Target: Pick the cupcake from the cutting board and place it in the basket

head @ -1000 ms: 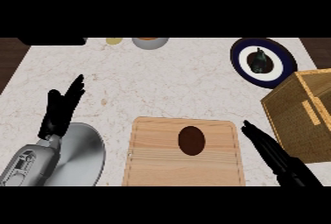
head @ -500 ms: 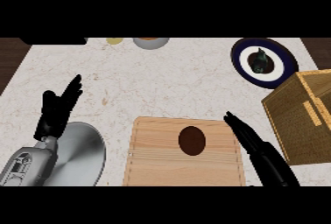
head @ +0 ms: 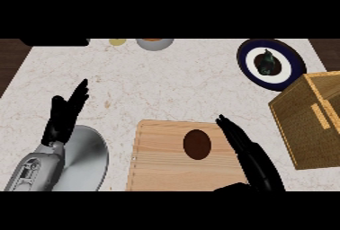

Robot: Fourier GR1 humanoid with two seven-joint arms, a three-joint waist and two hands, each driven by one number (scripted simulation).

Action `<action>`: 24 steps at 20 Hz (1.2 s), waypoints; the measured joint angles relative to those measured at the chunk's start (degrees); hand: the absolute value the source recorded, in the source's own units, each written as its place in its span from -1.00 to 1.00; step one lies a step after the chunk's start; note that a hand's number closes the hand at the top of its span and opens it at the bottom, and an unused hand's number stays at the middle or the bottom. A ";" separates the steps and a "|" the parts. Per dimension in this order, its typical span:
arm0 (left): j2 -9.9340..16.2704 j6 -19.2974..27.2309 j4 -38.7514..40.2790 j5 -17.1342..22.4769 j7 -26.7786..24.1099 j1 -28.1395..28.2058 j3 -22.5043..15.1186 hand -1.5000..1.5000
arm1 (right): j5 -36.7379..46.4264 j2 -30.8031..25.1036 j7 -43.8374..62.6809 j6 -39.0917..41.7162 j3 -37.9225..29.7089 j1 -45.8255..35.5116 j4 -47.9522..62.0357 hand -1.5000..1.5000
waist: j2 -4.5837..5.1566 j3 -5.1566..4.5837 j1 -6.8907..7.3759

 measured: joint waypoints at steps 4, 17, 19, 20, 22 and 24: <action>-0.52 -0.81 -0.83 -1.30 1.59 -0.68 1.33 0.00 | 1.64 2.87 -0.80 -0.40 -0.31 -2.18 3.66 -1.00 | 0.00 -0.01 0.03; -2.74 -3.25 -2.83 -4.10 1.51 0.96 4.31 0.00 | 5.89 9.22 -2.45 -1.33 -0.60 -5.48 13.08 -1.00 | -0.01 -0.01 0.07; -3.06 -3.72 -3.88 -4.33 2.11 1.38 4.49 0.00 | 6.13 9.89 -2.49 -0.82 -1.38 -7.01 15.21 -1.00 | 0.00 0.00 0.10; -3.33 -3.73 -3.17 -4.62 2.17 0.79 4.64 0.00 | 6.22 10.30 -1.50 0.10 -1.50 -7.74 14.93 -1.00 | 0.00 0.00 0.07; -4.04 -3.27 -4.53 -5.55 3.17 1.14 4.43 0.00 | 6.05 10.40 -1.59 0.88 -1.93 -7.70 15.07 -1.00 | -0.02 -0.01 0.07; -3.77 -4.21 -3.64 -5.13 2.83 0.53 5.51 0.00 | 5.73 10.41 -3.03 0.05 -2.07 -7.49 16.73 -1.00 | 0.00 -0.01 0.06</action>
